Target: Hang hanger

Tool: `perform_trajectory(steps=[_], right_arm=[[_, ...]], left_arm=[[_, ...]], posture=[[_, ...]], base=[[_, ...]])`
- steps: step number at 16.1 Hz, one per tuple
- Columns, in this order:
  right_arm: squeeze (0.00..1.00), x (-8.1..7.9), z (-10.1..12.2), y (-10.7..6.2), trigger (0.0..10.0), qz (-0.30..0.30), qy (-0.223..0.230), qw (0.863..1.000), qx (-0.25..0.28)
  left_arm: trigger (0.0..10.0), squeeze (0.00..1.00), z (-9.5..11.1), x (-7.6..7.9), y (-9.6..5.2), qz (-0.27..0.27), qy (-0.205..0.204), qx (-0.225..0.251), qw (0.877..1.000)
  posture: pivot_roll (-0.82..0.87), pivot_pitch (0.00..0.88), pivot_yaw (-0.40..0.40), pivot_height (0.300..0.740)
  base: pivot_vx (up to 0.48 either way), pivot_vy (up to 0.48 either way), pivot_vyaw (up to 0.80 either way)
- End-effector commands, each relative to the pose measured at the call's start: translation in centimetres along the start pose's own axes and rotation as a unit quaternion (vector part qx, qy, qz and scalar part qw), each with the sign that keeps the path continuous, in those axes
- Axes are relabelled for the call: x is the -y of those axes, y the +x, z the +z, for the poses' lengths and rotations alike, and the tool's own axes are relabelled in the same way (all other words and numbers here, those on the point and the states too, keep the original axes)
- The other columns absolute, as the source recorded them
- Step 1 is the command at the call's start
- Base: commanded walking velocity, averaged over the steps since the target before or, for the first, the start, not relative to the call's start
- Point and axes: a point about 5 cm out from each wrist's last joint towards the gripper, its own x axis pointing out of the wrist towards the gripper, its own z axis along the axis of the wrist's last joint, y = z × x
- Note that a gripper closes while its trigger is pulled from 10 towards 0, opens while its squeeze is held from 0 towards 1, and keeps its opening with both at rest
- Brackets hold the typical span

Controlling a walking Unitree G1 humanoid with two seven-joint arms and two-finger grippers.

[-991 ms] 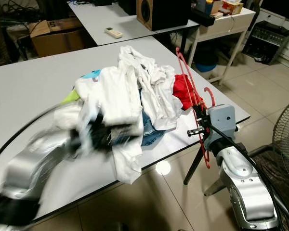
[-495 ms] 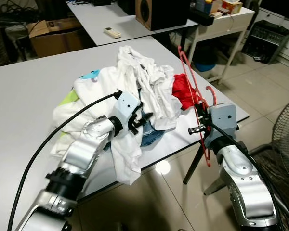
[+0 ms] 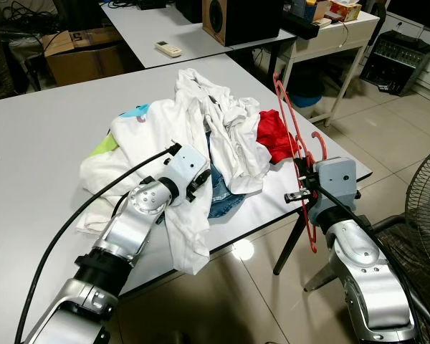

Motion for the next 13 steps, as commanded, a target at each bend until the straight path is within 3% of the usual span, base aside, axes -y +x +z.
perform_trajectory(steps=[1, 3, 4, 5, 6, 13], right_arm=[[0.00, 0.28, 0.72, -0.05, 10.0, -0.005, -0.007, 1.000, 0.014], [0.00, 0.28, 0.71, -0.08, 10.0, -0.005, -0.007, 1.000, 0.014], [0.00, 0.29, 0.70, -0.10, 10.0, -0.005, -0.007, 1.000, 0.014], [0.00, 0.29, 0.69, -0.12, 10.0, -0.006, -0.007, 1.000, 0.013], [0.00, 0.29, 0.69, -0.13, 10.0, -0.006, -0.007, 1.000, 0.013], [0.00, 0.34, 0.62, -0.09, 10.0, -0.007, -0.004, 1.000, 0.012]], left_arm=[[4.7, 0.00, 0.34, -0.23, 0.37, 0.013, 0.018, 0.002, 1.000], [3.9, 0.00, 0.44, -0.37, 0.54, 0.017, 0.017, 0.002, 1.000], [2.9, 0.00, 0.51, -0.47, 0.64, 0.020, 0.016, 0.003, 1.000], [0.6, 0.00, 0.53, -0.54, 0.71, 0.021, 0.018, 0.003, 1.000], [0.0, 0.00, 0.52, -0.54, 0.76, 0.020, 0.019, 0.004, 1.000], [0.0, 0.00, 0.53, -0.86, 0.66, 0.020, 0.026, 0.011, 0.999]], posture=[[-0.01, 0.026, 0.028, 0.740], [-0.01, 0.027, 0.029, 0.740], [-0.01, 0.028, 0.031, 0.740], [-0.01, 0.028, 0.032, 0.740], [-0.01, 0.028, 0.032, 0.740], [-0.01, 0.025, 0.033, 0.740]], base=[[0.000, 0.000, 0.00], [0.000, 0.000, 0.00], [0.000, 0.000, 0.00], [0.000, 0.000, 0.00], [0.000, 0.000, 0.00], [0.000, 0.000, 0.00]])
